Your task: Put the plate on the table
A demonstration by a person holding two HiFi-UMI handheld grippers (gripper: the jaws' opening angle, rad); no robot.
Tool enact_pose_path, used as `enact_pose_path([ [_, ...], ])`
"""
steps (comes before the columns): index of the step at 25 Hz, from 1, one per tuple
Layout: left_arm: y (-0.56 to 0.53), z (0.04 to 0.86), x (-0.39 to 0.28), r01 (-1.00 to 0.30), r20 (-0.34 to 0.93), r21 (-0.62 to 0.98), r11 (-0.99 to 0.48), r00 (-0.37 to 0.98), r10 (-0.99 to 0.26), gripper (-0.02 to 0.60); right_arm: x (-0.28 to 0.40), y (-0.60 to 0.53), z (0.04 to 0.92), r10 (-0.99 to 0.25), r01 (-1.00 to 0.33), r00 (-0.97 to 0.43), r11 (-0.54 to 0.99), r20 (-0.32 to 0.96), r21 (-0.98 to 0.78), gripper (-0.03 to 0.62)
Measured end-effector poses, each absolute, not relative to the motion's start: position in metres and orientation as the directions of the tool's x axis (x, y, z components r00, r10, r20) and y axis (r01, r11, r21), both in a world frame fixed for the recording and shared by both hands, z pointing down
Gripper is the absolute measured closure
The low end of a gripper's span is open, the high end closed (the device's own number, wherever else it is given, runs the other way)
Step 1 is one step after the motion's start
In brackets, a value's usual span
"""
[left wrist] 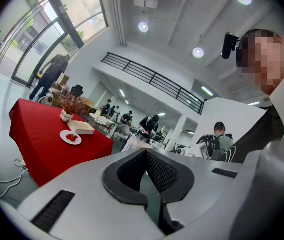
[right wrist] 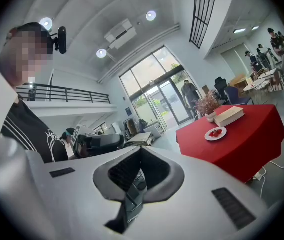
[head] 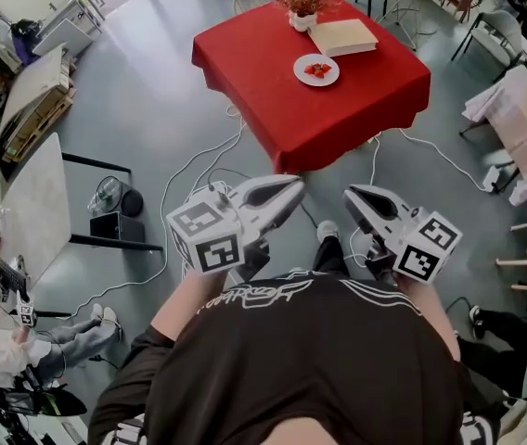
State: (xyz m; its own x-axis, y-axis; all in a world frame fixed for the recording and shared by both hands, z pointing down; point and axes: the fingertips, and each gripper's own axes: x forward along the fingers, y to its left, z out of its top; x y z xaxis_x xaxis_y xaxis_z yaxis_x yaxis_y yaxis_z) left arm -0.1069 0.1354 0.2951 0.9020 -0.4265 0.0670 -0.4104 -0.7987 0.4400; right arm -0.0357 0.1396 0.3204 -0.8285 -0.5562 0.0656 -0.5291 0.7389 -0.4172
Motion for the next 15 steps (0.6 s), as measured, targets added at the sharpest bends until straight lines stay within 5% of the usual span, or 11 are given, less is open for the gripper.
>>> enact_pose_path([
  [15,0.1345,0.3049,-0.1036,-0.397,0.081,0.457,-0.796,0.910,-0.407,0.574,-0.0325,0.1401,0.3272,-0.572,-0.547,-0.816,0.722,0.078,-0.423,0.586],
])
